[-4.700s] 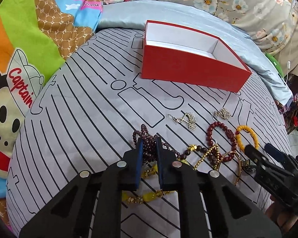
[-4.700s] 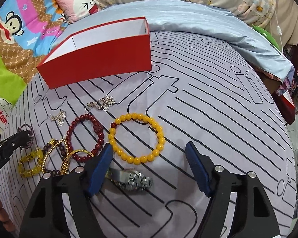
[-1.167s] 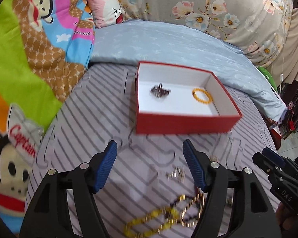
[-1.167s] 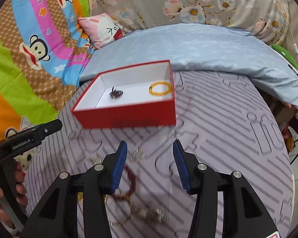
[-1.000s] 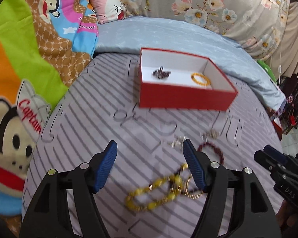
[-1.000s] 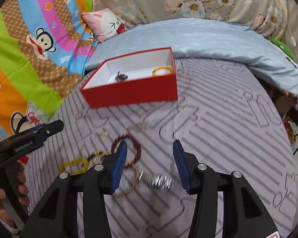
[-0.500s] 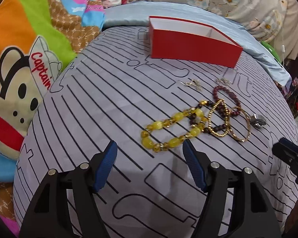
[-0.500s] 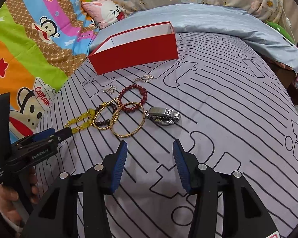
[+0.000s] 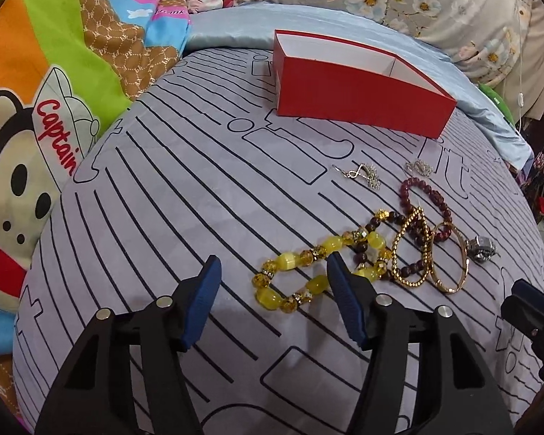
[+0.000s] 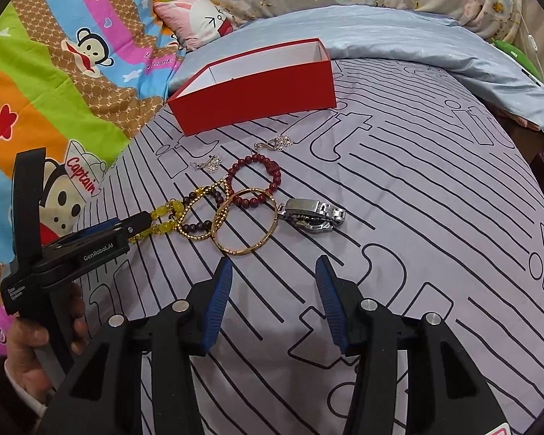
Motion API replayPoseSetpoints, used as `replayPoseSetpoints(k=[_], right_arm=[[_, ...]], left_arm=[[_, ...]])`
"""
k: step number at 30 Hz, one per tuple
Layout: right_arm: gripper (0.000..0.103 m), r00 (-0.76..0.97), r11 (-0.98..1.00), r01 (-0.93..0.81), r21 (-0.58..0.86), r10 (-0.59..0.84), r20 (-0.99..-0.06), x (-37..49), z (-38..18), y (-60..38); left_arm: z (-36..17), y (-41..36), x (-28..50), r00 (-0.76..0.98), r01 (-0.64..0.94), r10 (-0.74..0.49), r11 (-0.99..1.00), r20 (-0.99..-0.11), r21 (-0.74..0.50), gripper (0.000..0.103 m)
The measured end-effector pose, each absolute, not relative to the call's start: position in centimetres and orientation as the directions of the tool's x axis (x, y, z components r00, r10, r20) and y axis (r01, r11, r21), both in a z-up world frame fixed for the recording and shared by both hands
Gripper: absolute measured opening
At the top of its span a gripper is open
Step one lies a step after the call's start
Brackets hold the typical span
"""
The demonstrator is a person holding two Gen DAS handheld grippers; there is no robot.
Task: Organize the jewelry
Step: 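Lower the left tool onto the yellow glass bead bracelet and close it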
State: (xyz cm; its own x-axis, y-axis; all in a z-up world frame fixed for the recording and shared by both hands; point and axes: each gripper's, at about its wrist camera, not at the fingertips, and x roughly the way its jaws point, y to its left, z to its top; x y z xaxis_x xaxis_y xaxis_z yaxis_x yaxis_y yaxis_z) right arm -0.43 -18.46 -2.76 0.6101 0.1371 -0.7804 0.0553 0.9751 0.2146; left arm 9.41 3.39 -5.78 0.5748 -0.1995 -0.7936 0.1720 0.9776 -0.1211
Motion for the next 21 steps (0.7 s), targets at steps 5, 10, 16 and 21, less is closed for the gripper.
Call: replayPoseSetpoints(k=[5,10,16,21], right_arm=[[0.047,0.608,0.974,0.057,0.219,0.14,-0.782,-0.2,-2.7,-18.6],[0.047,0.604,0.975,0.048,0.218,0.145,-0.784,0.2,-2.7,-18.4],[0.047,0.596,0.976,0.045,0.215,0.146,-0.79,0.7,-2.9,-18.1],[0.047,0.587,0.976,0.041,0.214,0.15,-0.796,0.9,-3.2,-17.9]], left_arm=[[-5.8,3.6,9.6,0.575,0.189,-0.191,0.977,-0.796,-0.098,0.038],[-6.0,2.8,9.3,0.584,0.228,-0.181,0.972,-0.791,-0.054,0.039],[-6.1,1.2,9.1,0.594,0.277,-0.194,0.961,-0.781,-0.028,0.03],[-5.9,1.2,9.1,0.573,0.296,-0.244,0.952,-0.783,-0.08,0.009]])
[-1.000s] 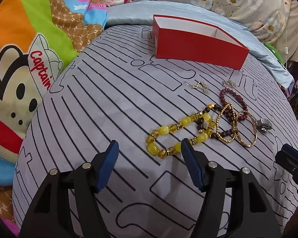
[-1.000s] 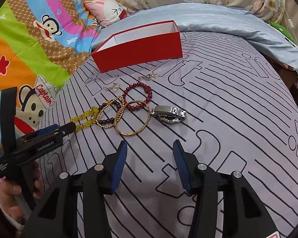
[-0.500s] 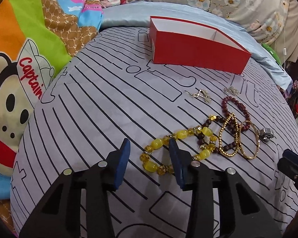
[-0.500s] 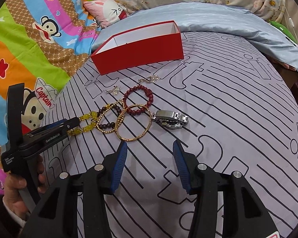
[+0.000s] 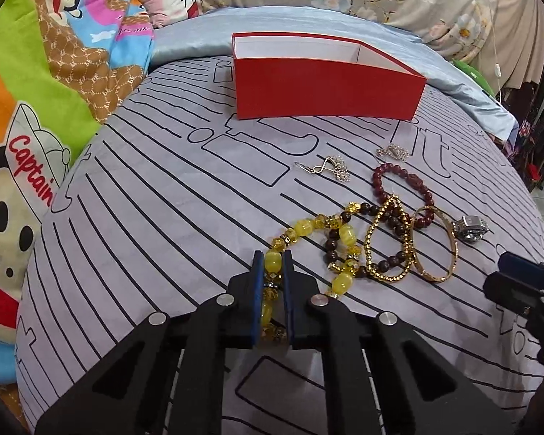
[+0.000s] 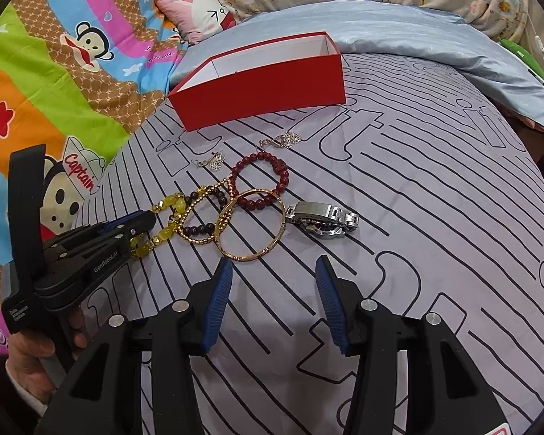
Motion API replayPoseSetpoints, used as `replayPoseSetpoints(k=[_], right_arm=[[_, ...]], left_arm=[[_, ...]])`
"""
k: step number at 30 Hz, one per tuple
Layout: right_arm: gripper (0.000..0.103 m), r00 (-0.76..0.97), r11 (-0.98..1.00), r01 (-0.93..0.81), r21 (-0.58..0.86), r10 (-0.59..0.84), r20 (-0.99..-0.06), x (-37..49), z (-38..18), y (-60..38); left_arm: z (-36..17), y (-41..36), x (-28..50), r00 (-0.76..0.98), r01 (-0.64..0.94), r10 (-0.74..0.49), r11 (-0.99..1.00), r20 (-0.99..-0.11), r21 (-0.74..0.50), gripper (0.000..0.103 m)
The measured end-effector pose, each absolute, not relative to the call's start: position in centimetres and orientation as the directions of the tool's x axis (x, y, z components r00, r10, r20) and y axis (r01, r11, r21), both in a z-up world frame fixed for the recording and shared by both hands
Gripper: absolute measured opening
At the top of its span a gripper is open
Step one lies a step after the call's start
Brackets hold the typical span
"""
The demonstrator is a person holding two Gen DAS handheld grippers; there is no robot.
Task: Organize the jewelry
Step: 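Lower the left tool onto the yellow glass bead bracelet and close it, then grasp the gold bangle with the right tool while the left tool holds the yellow bracelet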
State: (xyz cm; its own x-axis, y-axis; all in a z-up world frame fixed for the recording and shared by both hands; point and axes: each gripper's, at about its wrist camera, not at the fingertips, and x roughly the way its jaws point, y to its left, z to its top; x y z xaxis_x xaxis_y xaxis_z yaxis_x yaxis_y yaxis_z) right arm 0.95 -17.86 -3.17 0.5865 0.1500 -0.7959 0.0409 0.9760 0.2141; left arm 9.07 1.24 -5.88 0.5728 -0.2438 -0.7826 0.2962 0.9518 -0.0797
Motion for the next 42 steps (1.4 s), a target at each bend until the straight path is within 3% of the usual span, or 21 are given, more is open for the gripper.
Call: replayPoseSetpoints(k=[21,30,32,36,42], right_arm=[[0.045,0.591,0.974,0.054,0.222,0.148,-0.793,1.9,-3.2,-18.8],[0.045,0.564,0.975,0.022,0.222,0.171,-0.808,2.8,-4.6,-16.4],[0.047,0.565,0.977,0.021,0.211,0.163,-0.809,3.1,-4.8,-15.9],[0.061,0.579,0.983,0.018,0.183,0.139,-0.803,3.7,-4.9,-15.1],[0.062,0.598,0.991,0.025,0.133,0.092,-0.797,4.8,-5.2,-14.1]], left_arm=[[-0.2,3.2,6.8,0.597,0.305,-0.366,0.927,-0.714,-0.219,0.009],[-0.8,3.3,6.8,0.587,0.298,-0.358,0.93,-0.726,-0.217,0.009],[-1.1,3.5,6.9,0.584,0.293,-0.355,0.931,-0.73,-0.218,0.009],[-1.5,3.7,7.0,0.58,0.285,-0.352,0.932,-0.735,-0.222,0.009],[-2.0,4.1,7.2,0.574,0.274,-0.353,0.933,-0.739,-0.233,0.009]])
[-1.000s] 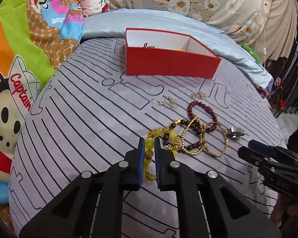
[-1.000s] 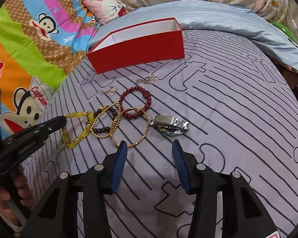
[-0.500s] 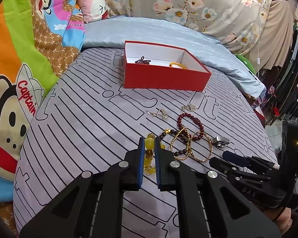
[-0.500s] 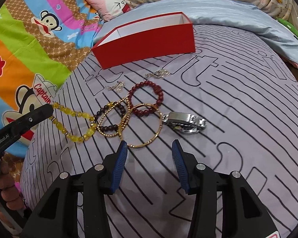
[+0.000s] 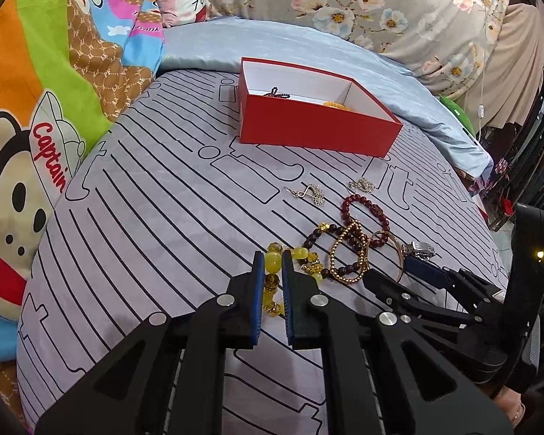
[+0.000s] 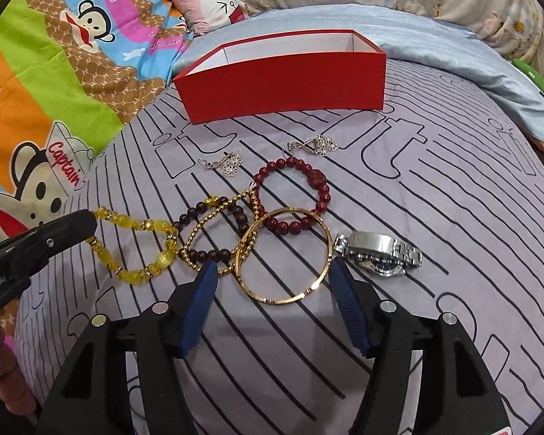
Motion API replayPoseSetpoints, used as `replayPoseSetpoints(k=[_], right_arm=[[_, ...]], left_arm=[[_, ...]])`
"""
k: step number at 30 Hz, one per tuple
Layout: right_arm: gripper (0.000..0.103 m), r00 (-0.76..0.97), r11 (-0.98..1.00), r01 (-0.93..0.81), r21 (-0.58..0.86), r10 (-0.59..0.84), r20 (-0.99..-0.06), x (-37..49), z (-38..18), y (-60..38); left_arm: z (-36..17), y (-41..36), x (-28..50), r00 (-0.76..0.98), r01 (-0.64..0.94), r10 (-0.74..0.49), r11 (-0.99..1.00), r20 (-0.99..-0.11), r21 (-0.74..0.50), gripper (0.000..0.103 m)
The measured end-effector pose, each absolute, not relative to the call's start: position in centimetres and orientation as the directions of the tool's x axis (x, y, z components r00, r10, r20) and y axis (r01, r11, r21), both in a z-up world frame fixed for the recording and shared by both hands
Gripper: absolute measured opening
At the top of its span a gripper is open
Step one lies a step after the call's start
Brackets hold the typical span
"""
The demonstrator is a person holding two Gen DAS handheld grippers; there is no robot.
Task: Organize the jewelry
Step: 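Grasp the gold bangle with the right tool while the left tool holds the yellow bracelet, then carry the yellow bracelet and gold bangle into the red box and release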
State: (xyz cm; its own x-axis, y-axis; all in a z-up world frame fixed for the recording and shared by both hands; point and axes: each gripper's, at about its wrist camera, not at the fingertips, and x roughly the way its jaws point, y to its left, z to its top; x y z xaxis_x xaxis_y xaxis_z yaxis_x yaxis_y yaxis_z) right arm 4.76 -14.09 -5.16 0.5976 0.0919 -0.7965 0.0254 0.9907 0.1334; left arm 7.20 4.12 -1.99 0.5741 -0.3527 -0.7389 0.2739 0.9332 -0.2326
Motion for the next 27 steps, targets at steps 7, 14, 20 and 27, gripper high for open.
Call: replayPoseSetpoints(k=[7,14,20,27], right_arm=[[0.055,0.61,0.997,0.035,0.071,0.036,-0.792,5.4,-5.3,-13.7],[0.055,0.618,0.993,0.035,0.114,0.068,-0.783,4.8,-4.8,-14.3],[0.055,0.643,0.989,0.033,0.146,0.091,-0.761,4.0,-3.4,-14.9],[0.055,0.673,0.984,0.027,0.174,0.11,-0.731,3.0,-1.4,-15.6]], left_arm=[[-2.2,4.3,7.4,0.57,0.272,-0.362,0.93,-0.738,-0.247,0.009],[-1.4,4.4,7.3,0.577,0.277,-0.374,0.926,-0.726,-0.257,0.009],[0.1,4.1,6.7,0.597,0.292,-0.381,0.923,-0.706,-0.251,0.009],[2.4,3.4,6.2,0.624,0.311,-0.388,0.92,-0.678,-0.24,0.009]])
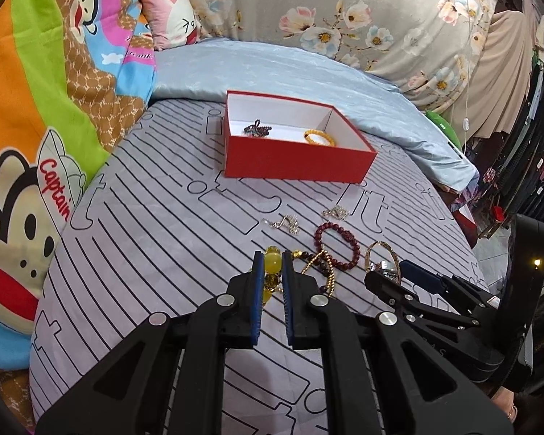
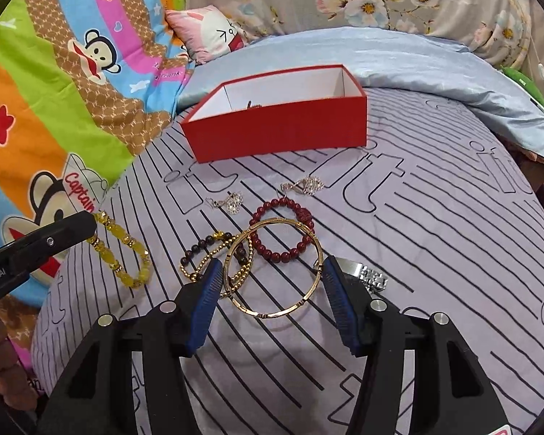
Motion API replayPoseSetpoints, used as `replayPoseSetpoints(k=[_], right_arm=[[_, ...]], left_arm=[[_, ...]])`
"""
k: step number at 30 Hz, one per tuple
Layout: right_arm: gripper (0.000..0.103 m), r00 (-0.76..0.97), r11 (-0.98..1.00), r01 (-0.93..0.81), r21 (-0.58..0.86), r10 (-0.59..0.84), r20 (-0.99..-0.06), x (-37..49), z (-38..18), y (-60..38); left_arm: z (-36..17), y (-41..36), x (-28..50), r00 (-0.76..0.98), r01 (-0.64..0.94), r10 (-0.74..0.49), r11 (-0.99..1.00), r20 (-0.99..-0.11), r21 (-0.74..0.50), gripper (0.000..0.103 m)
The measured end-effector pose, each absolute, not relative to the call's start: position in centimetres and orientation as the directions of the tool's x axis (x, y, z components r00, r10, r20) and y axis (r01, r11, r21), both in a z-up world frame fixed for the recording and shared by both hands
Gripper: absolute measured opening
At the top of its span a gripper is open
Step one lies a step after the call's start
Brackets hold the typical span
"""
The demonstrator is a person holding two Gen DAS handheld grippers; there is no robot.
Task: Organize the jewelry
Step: 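Carry the yellow bracelet and gold bangle into the red box and release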
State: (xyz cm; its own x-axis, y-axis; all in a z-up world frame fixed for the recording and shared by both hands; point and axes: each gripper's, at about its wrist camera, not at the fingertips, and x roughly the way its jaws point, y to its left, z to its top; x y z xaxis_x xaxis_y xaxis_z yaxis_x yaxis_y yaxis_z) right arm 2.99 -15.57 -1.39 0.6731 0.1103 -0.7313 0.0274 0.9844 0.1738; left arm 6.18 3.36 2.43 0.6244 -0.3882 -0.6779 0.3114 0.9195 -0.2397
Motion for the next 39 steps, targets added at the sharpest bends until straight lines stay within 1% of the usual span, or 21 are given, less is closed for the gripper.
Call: replayPoseSetpoints(k=[6,12,17,23,27,32,39], right_arm=[[0.055,0.695,0.98,0.016,0.198,0.132,-0.707,3.0,0.4,-16.5],[0.055,0.727,0.979,-0.002,0.205,0.143,-0.672,5.1,2.5,-17.7],[0.055,0.763,0.984,0.0,0.179,0.116,-0.636,8.5,4.5,-18.8],[0.055,0.776,0.988,-0.008,0.152,0.102,-0.623,14.2,5.6,-19.5],[0.055,0.773,0.991,-0.017,0.132,0.097,-0.626,17.9,5.5,-19.5],[0.055,0.749,0.991,-0.018,0.136,0.104,-0.655,21.5,3.9,-19.8],[0.055,0.719,0.991,-0.018,0.133,0.105,-0.687,24.4,1.5,-19.7]], left_arm=[[4.6,2.7,6.6,0.659,0.324,-0.387,0.92,-0.645,-0.22,0.009],[6.8,1.3,9.1,0.696,0.34,-0.384,0.921,-0.607,-0.193,0.009],[7.8,-0.3,12.8,0.718,0.338,-0.37,0.926,-0.59,-0.17,0.009],[8.3,-1.8,18.4,0.73,0.331,-0.362,0.929,-0.58,-0.162,0.009],[8.1,-2.6,21.7,0.728,0.327,-0.364,0.929,-0.581,-0.171,0.009],[6.7,-3.9,25.8,0.715,0.316,-0.347,0.935,-0.607,-0.163,0.009],[4.2,-4.3,28.7,0.682,0.305,-0.339,0.937,-0.648,-0.168,0.009]])
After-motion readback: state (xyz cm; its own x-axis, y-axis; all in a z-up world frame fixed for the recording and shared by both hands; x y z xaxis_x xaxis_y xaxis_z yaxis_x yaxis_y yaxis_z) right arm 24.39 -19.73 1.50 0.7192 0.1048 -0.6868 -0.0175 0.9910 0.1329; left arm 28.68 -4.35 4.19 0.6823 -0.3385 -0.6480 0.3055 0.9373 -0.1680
